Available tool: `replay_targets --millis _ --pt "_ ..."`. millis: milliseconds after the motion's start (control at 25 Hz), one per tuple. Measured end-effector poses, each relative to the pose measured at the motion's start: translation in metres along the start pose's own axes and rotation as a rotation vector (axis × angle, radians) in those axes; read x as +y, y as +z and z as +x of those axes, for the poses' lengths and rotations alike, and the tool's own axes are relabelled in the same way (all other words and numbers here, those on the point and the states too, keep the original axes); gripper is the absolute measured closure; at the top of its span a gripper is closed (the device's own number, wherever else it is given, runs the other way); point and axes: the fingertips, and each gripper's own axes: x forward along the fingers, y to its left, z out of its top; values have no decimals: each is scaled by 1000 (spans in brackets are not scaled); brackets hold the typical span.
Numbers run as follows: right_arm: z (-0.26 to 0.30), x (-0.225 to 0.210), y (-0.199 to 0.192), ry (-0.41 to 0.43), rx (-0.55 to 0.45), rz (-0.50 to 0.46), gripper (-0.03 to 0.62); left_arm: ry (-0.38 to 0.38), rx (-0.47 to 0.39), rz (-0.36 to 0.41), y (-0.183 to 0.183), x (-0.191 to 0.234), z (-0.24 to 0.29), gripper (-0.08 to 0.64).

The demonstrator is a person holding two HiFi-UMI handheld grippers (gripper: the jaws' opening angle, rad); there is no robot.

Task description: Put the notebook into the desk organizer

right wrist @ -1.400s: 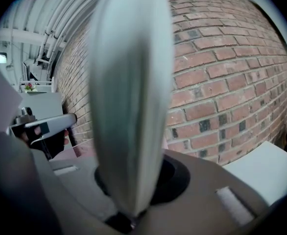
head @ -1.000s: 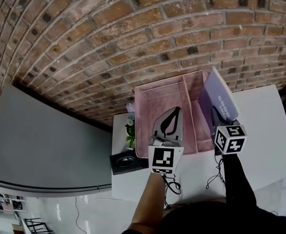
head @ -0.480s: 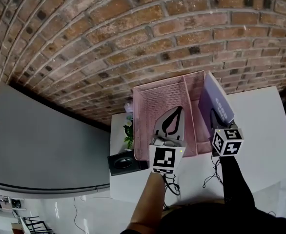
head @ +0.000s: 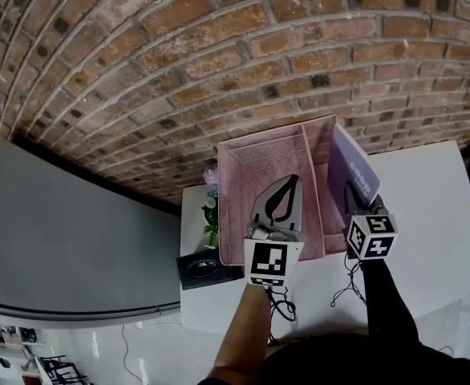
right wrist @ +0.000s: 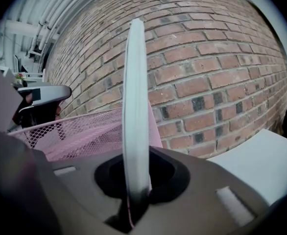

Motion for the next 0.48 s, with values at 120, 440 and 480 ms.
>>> replay_targets --millis 120,440,480 --pt "2 0 -1 1 2 -5 558 -1 4 2 -2 0 1 551" --pt "5 0 -3 1 13 -12 558 9 10 2 -4 4 0 551" --pt "5 0 -4 1 14 -14 558 12 11 1 -4 5 0 551"
